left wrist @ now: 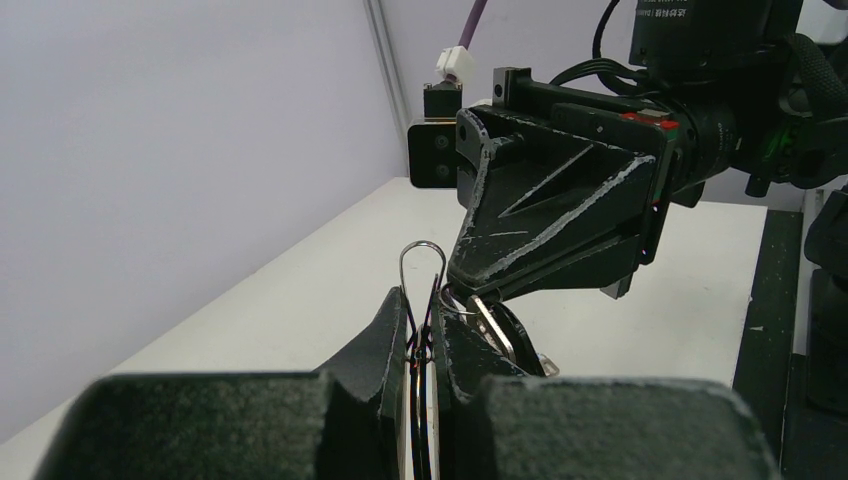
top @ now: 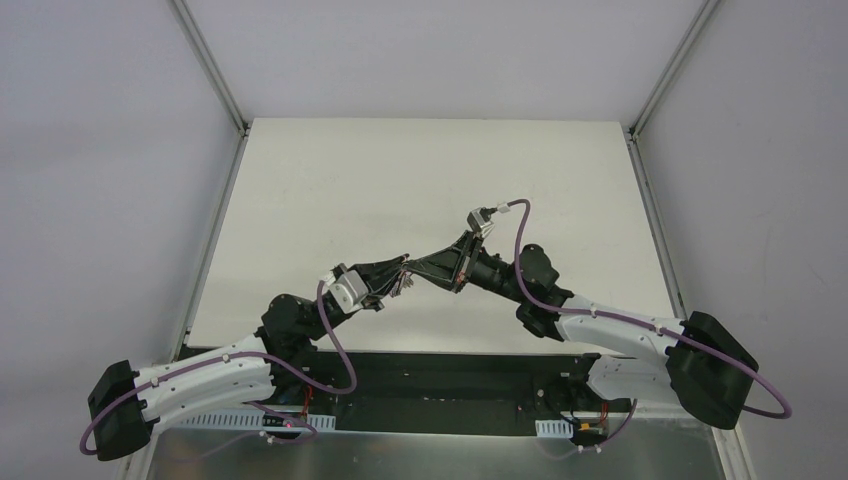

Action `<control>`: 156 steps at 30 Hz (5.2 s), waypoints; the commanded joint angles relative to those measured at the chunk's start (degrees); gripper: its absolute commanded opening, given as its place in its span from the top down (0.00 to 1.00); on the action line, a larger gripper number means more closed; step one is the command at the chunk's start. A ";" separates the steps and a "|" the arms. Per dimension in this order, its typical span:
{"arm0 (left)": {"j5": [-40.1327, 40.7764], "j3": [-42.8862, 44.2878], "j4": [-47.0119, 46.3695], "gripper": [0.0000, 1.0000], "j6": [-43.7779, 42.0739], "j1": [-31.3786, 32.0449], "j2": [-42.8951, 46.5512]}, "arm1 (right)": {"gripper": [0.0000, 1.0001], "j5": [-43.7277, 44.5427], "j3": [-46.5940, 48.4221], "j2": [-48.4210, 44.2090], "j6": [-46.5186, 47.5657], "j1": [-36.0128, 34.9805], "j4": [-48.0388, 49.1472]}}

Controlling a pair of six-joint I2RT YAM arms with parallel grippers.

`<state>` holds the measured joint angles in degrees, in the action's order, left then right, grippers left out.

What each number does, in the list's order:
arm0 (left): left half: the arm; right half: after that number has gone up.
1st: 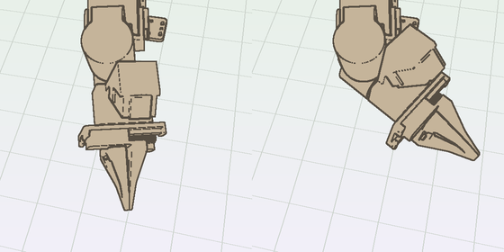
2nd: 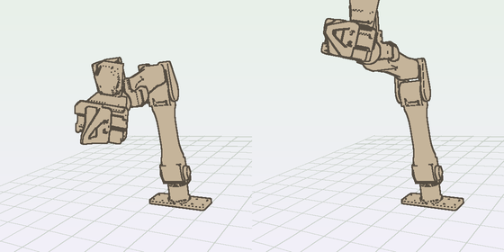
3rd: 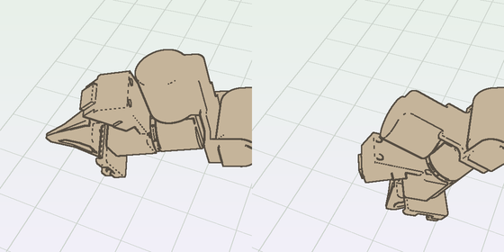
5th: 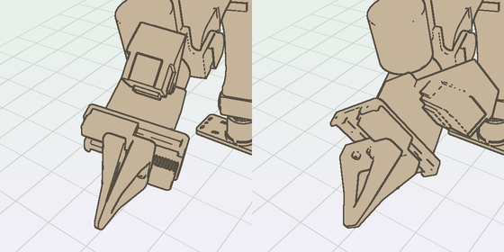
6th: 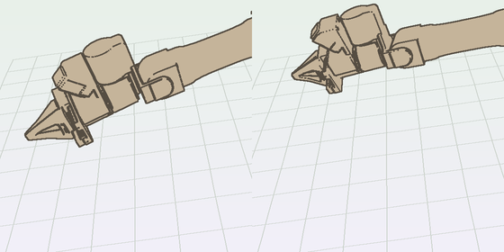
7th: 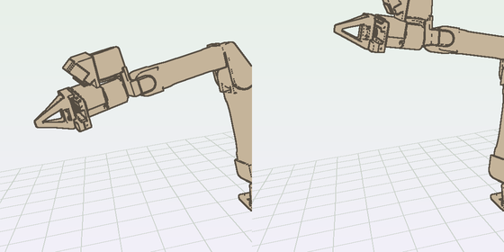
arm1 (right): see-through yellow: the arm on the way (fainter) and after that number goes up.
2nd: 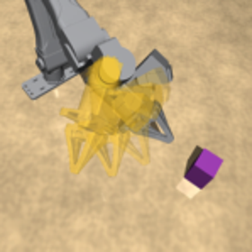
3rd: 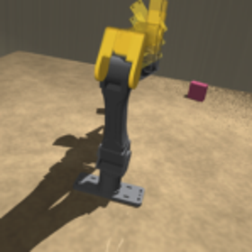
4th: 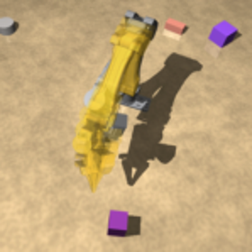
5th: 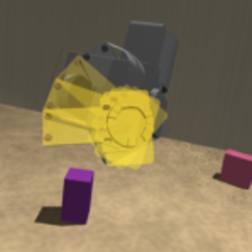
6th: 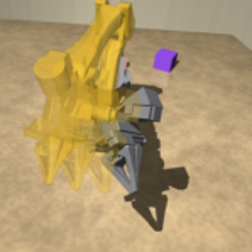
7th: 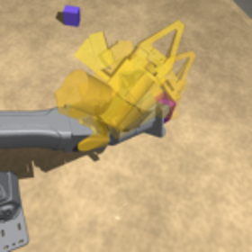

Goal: Put the keys on the keyring

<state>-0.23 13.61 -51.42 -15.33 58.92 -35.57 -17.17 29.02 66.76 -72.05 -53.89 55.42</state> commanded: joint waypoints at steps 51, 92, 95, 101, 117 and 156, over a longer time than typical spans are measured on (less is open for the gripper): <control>-0.99 -1.55 -6.33 1.00 3.60 0.44 1.39 | 1.00 4.23 4.46 0.19 3.95 0.06 3.25; 3.03 -1.94 -8.04 1.00 3.32 0.89 -3.37 | 1.00 6.62 12.83 2.37 2.78 0.28 3.60; 3.12 -1.91 -8.22 1.00 3.34 0.93 -3.83 | 1.00 6.23 14.08 2.33 3.08 0.36 3.11; 3.01 -2.13 -8.39 1.00 3.22 0.94 -3.16 | 1.00 6.44 13.76 1.97 3.73 0.37 1.17; 1.77 -1.61 -5.63 1.00 3.65 0.95 -1.09 | 1.00 7.79 10.45 -9.36 15.76 0.41 -18.06; -2.59 8.47 14.51 0.68 16.54 0.95 3.81 | 0.51 11.07 11.76 -21.00 33.25 0.43 -49.53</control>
<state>-2.55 18.15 -36.84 -2.87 59.33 -33.26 -7.62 39.55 48.69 -43.16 -53.71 8.16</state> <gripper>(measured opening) 0.319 0.466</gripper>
